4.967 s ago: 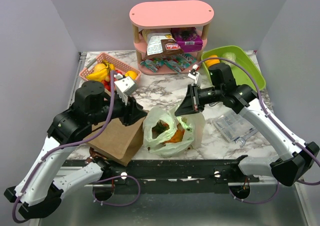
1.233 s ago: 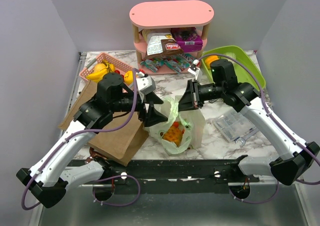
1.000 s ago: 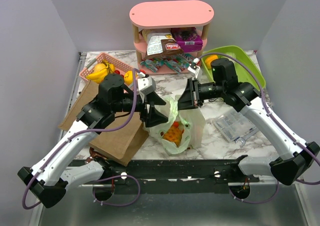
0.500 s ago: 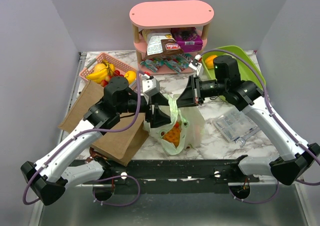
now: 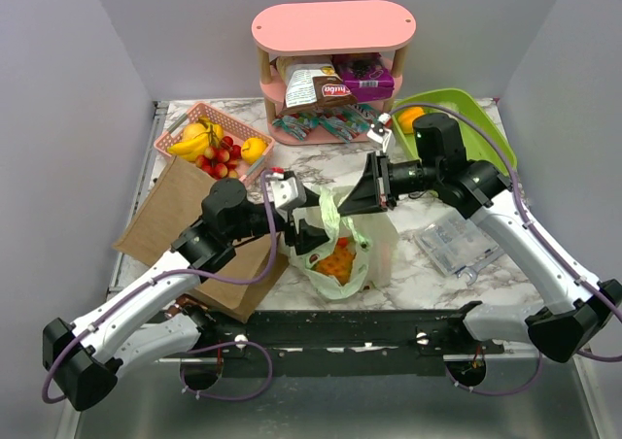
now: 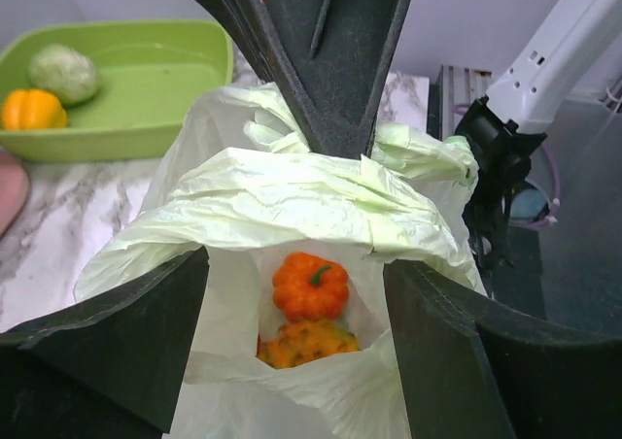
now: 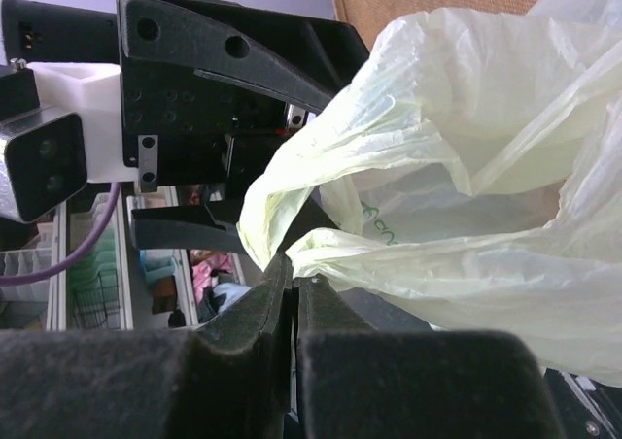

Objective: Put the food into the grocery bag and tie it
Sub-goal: Adjust the grocery bag at the center of the board, then tie the grocery bag at the center of the board.

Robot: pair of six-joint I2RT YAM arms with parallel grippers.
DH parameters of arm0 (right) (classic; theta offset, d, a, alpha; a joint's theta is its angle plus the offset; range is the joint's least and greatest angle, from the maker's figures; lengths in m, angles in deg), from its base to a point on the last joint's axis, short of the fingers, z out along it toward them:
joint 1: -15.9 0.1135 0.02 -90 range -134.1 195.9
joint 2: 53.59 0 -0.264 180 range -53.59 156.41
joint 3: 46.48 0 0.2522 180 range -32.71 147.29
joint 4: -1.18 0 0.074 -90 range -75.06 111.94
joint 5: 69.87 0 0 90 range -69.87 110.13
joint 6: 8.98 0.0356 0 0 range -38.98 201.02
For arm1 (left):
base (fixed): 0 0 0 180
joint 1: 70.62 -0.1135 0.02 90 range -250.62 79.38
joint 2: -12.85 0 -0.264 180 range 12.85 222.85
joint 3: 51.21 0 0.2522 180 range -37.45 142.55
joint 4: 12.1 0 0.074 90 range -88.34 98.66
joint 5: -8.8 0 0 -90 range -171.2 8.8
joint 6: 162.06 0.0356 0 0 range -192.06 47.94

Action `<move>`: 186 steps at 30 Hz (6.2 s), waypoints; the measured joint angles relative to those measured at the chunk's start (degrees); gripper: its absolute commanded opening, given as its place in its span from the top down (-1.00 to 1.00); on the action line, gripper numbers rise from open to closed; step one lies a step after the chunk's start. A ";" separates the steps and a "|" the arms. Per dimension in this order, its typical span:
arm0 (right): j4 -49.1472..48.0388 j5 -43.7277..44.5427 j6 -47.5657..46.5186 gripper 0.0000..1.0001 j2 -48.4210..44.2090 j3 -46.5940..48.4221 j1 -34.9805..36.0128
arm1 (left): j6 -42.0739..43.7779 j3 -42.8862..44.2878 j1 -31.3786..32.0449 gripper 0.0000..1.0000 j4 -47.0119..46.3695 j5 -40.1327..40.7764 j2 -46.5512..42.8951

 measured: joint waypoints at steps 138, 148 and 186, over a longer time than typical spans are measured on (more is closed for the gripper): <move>15.82 35.67 -21.07 -0.52 -12.46 0.39 0.00 | 12.00 3.13 0.35 0.88 -10.19 4.02 4.63; 12.33 35.58 -22.95 -0.54 -8.81 0.33 0.00 | 10.10 3.13 0.35 0.91 -11.56 4.04 4.07; -0.68 11.80 -20.94 0.96 -9.18 -6.60 0.00 | 4.92 3.13 0.09 -0.12 -13.14 7.48 3.67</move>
